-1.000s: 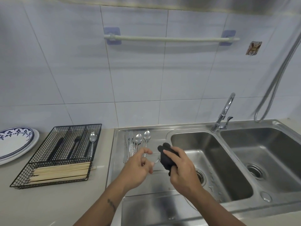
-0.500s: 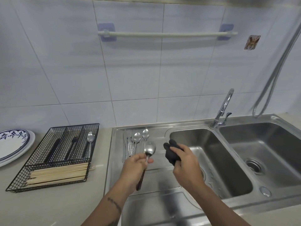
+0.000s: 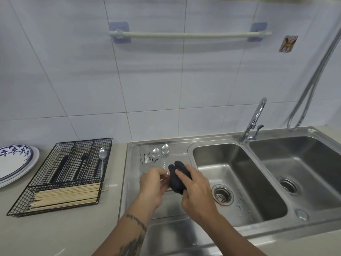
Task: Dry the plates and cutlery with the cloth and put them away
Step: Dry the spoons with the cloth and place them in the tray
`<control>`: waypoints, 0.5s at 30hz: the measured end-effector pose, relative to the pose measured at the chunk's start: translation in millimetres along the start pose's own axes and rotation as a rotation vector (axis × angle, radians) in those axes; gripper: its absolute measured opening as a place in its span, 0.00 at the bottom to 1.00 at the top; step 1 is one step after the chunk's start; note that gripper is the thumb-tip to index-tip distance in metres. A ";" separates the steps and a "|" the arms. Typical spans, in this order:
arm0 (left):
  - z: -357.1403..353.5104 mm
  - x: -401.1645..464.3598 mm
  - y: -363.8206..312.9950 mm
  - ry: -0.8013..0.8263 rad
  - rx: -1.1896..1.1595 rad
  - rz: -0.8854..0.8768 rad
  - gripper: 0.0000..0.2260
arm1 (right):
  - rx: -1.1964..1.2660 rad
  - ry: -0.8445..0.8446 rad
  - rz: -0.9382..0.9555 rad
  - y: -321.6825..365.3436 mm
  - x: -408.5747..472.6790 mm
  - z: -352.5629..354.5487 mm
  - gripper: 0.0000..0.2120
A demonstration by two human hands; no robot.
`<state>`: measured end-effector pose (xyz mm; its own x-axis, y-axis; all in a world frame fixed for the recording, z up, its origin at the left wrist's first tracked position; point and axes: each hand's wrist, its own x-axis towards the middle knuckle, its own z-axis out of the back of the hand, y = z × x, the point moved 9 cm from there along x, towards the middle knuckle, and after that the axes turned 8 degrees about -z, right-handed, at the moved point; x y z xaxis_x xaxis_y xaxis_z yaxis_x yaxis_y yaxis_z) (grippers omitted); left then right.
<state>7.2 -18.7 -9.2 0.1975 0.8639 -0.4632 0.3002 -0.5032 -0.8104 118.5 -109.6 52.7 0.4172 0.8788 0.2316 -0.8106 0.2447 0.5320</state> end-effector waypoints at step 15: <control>-9.2 -7.9 -10.8 0.138 -0.040 -0.044 0.04 | 0.044 -0.086 -0.021 -20.9 8.6 17.8 0.27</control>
<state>11.0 -20.3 6.6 0.3087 0.8755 -0.3717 0.3480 -0.4677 -0.8125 146.4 -114.5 58.0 0.4690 0.8349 0.2881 -0.7835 0.2427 0.5720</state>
